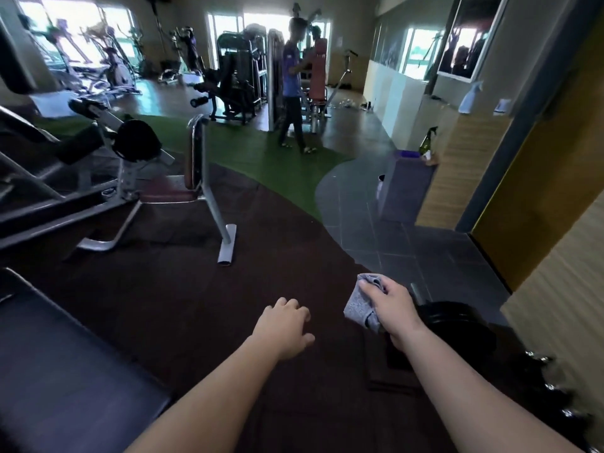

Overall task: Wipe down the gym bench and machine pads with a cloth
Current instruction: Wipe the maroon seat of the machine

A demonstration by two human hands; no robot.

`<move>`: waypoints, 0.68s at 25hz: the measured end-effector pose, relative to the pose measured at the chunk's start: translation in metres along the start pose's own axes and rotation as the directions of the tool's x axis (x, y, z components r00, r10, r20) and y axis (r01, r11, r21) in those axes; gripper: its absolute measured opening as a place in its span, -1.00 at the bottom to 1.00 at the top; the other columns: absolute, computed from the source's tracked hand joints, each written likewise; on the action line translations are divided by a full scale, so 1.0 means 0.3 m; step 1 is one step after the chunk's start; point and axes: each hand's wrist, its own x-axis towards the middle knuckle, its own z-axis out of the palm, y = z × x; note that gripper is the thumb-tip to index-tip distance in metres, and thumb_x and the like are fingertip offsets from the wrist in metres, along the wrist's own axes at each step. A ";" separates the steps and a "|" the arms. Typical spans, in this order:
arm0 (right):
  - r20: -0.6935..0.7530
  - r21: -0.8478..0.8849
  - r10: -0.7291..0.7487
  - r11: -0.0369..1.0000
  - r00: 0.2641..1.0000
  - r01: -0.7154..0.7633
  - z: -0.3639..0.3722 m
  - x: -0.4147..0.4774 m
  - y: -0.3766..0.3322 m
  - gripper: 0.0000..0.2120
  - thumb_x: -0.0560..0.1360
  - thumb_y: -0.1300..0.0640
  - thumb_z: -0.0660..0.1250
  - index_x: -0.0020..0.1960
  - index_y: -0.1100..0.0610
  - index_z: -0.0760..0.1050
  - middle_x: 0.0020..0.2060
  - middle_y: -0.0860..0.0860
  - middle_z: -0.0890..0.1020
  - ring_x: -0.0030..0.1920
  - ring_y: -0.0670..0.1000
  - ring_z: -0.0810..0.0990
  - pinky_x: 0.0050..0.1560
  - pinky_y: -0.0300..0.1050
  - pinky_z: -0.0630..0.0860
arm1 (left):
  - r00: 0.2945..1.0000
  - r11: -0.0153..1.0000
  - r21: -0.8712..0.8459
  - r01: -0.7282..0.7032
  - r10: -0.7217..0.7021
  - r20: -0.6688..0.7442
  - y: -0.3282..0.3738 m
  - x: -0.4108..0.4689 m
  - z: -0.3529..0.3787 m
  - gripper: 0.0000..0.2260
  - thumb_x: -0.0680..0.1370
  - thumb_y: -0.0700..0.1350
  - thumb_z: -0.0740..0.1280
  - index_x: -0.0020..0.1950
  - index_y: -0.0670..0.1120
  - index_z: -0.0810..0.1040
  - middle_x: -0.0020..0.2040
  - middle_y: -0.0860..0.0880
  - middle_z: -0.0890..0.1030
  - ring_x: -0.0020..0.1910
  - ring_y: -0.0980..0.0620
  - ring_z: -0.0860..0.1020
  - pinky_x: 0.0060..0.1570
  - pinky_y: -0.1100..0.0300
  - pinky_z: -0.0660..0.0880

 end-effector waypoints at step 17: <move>-0.037 0.091 0.065 0.994 0.997 -0.061 0.334 2.018 -0.208 -0.89 0.61 0.20 0.38 -0.08 0.21 0.62 -0.31 0.00 0.63 -0.31 -0.11 0.63 -0.36 -0.30 0.50 | 0.998 0.998 0.056 -0.008 0.005 0.058 -0.614 1.975 -0.372 -0.56 0.59 0.23 0.27 0.40 0.07 0.49 0.31 -0.01 0.47 0.32 -0.09 0.39 0.22 -0.03 0.42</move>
